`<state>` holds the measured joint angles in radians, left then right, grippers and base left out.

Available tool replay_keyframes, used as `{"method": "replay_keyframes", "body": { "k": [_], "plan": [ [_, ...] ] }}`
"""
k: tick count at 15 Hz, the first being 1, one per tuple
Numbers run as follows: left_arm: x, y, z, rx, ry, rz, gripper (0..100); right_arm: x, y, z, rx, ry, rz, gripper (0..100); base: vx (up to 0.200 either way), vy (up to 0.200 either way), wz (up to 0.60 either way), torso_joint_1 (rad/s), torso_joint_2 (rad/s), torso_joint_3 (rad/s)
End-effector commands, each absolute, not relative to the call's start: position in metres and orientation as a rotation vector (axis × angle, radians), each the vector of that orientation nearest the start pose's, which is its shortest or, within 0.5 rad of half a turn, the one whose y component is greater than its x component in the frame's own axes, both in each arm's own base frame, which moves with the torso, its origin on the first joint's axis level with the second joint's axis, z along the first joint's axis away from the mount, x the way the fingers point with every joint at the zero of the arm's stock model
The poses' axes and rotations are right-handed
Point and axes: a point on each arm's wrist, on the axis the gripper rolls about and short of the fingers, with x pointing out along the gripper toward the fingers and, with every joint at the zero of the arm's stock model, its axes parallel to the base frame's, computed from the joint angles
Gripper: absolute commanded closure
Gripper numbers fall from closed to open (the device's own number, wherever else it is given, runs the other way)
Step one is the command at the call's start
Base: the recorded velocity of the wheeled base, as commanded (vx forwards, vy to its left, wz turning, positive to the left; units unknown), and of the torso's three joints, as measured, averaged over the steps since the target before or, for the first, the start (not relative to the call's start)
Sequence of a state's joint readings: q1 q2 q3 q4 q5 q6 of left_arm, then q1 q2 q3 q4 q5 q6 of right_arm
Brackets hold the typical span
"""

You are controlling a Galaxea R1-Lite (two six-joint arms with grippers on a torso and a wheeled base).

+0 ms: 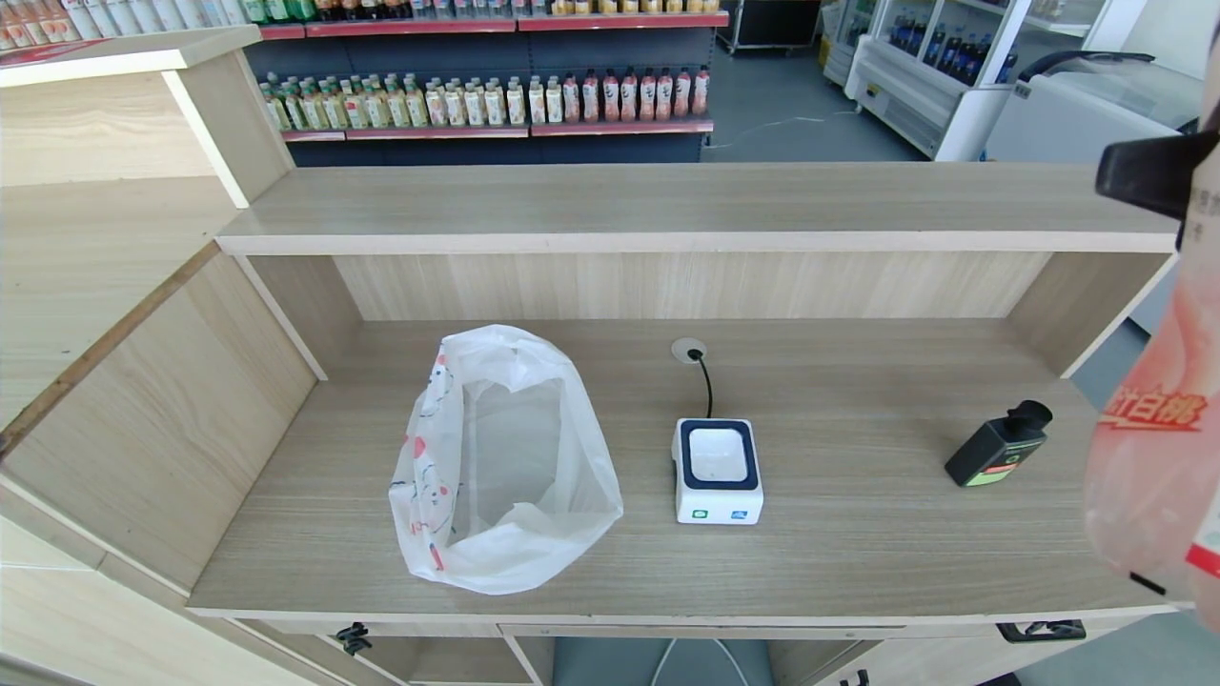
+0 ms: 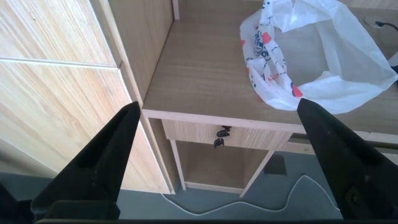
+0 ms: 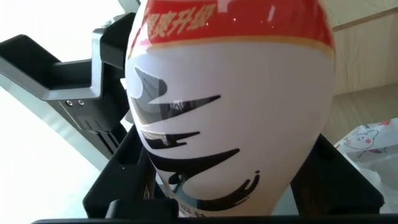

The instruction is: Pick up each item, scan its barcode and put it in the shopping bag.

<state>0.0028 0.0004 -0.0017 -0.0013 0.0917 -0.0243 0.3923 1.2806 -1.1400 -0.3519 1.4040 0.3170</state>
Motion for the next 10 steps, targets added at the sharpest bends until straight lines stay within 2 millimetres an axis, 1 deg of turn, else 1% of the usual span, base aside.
{"method": "replay_keyframes", "body": {
  "k": [1,4,5,8,10],
  "plan": [
    [-0.023,0.002,0.076,-0.025,-0.004,0.095,0,0.155,0.088,0.356,0.107,0.068,1.795,100,0.0,0.0,0.0,0.0,0.0,0.0],
    [-0.023,0.002,0.076,-0.025,-0.004,0.095,0,0.152,0.085,0.352,0.112,0.074,1.783,100,0.0,0.0,0.0,0.0,0.0,0.0],
    [-0.023,0.002,0.076,-0.025,-0.004,0.095,0,0.15,0.079,0.351,0.108,0.065,1.754,100,0.0,0.0,0.0,0.0,0.0,0.0],
    [-0.023,0.002,0.076,-0.025,-0.004,0.095,0,0.156,0.065,0.343,0.083,0.038,1.661,100,0.0,0.0,0.0,0.0,0.0,0.0],
    [-0.023,0.002,0.076,-0.025,-0.004,0.095,0,0.164,0.052,0.33,0.063,0.027,1.577,100,0.0,0.0,0.0,0.0,0.0,0.0]
  ]
}}
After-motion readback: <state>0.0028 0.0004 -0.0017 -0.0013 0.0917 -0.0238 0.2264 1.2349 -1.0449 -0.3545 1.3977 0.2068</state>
